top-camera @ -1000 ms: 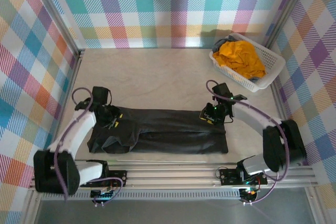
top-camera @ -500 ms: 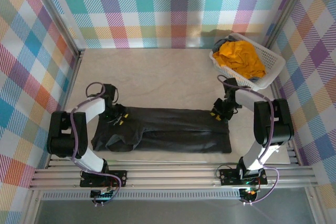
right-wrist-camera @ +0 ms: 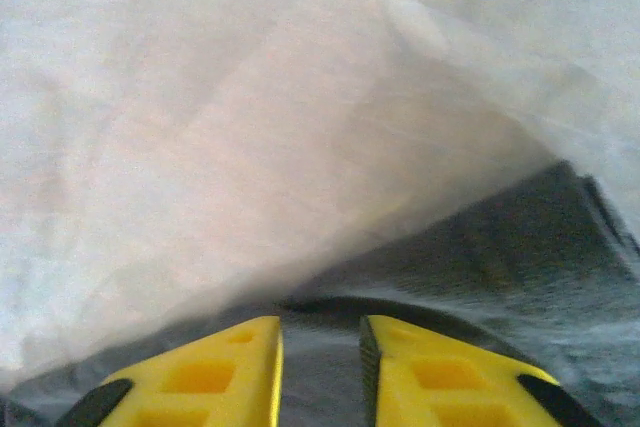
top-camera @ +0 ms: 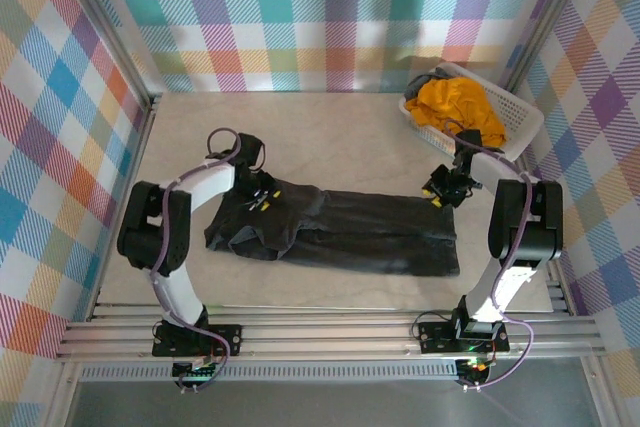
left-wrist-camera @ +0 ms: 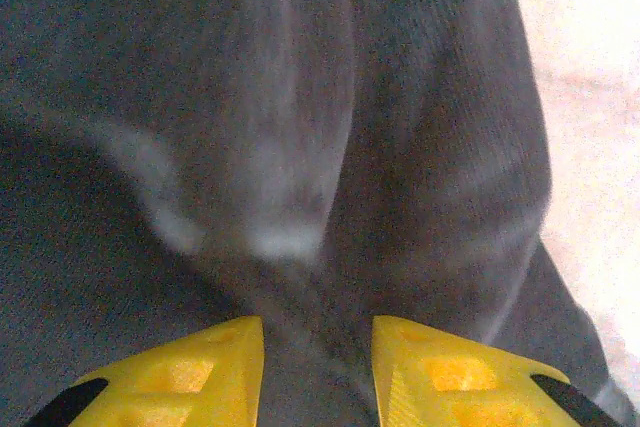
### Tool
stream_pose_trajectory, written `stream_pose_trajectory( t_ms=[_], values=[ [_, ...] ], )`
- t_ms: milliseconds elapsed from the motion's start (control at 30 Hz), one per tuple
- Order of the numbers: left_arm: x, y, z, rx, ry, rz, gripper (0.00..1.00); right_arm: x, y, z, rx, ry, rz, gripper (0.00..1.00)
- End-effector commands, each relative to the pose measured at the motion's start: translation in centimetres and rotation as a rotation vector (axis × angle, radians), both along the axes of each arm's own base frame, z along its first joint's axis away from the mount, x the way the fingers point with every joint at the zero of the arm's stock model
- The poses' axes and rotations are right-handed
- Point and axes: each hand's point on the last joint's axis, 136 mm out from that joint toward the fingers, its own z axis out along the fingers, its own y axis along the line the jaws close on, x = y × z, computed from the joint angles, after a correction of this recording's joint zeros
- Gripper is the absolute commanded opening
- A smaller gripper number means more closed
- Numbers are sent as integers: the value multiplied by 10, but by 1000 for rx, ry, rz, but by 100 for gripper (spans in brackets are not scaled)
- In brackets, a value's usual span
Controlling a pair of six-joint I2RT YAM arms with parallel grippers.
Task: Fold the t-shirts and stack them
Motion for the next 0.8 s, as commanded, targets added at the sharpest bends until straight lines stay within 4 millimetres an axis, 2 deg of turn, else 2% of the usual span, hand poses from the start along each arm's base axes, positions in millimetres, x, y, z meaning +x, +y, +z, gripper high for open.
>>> stream_pose_trajectory(
  t_ms=[0, 67, 133, 267, 333, 400, 500, 567, 667, 767],
  values=[
    [-27, 36, 34, 131, -46, 57, 35, -4, 16, 38, 19, -121, 92, 33],
    [-37, 41, 37, 118, -68, 50, 36, -14, 26, 49, 41, -146, 112, 34],
    [-50, 46, 30, 127, -34, 31, 35, -25, 35, 56, 52, -159, 129, 35],
    [-83, 75, 22, 256, 3, 19, 36, -47, 56, 67, 79, -178, 199, 37],
    [-93, 93, 24, 302, -14, 36, 41, -57, 67, 72, 87, -190, 243, 38],
    [-97, 101, 23, 289, -37, 43, 48, -66, 76, 76, 99, -205, 273, 39],
    [-102, 100, 14, 242, -26, 34, 57, -76, 83, 79, 122, -214, 284, 39],
    [-104, 91, 4, 191, -16, 24, 60, -79, 86, 80, 131, -219, 289, 39],
    [-108, 81, -9, 124, 4, 40, 61, -79, 87, 84, 131, -227, 297, 39],
    [-110, 78, -10, 108, 2, 36, 58, -79, 87, 88, 131, -237, 300, 39]
  ],
)
